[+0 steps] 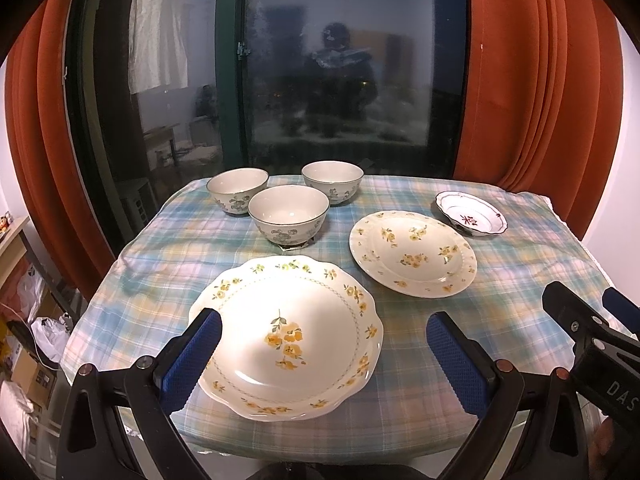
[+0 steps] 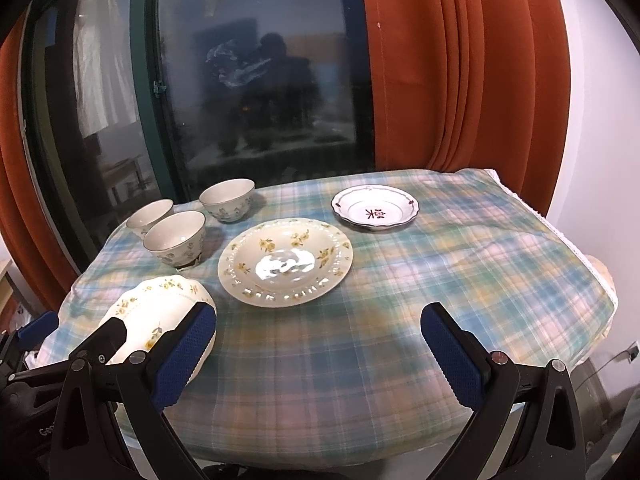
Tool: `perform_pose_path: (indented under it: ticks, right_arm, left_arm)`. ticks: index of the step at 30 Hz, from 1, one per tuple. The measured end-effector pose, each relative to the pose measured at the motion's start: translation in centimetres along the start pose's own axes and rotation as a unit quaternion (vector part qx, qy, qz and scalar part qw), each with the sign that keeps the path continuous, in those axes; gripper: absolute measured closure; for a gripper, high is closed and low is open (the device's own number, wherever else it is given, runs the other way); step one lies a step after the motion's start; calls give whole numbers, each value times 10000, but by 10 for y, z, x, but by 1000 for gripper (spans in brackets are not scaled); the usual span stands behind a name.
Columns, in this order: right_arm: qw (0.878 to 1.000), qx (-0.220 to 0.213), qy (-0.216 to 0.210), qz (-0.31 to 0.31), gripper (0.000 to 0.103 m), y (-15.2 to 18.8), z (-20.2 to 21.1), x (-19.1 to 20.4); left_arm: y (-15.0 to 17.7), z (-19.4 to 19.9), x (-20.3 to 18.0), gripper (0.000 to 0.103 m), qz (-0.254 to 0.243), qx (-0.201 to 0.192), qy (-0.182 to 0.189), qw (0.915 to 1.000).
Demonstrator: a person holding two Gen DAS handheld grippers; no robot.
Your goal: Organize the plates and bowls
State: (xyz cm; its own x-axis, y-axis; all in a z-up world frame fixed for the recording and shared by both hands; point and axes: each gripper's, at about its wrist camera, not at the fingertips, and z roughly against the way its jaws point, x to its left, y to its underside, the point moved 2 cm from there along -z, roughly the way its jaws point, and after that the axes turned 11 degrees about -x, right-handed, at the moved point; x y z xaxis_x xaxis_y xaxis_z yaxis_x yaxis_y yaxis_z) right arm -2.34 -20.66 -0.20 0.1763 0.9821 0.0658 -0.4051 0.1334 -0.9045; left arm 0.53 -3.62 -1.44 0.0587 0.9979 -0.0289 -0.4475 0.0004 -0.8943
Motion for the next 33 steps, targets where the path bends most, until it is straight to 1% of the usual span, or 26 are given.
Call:
perform_pose_path:
  ticks: [17,33]
  right_arm:
    - [10000,27,75,-33,0,2,-4,-2]
    - [9999,-25,133,10,0,2,0,1]
  left_arm:
    - [-2,4,0,0,-42,-75,65,9999]
    - [-2,4,0,0,-41,-81,36,10000]
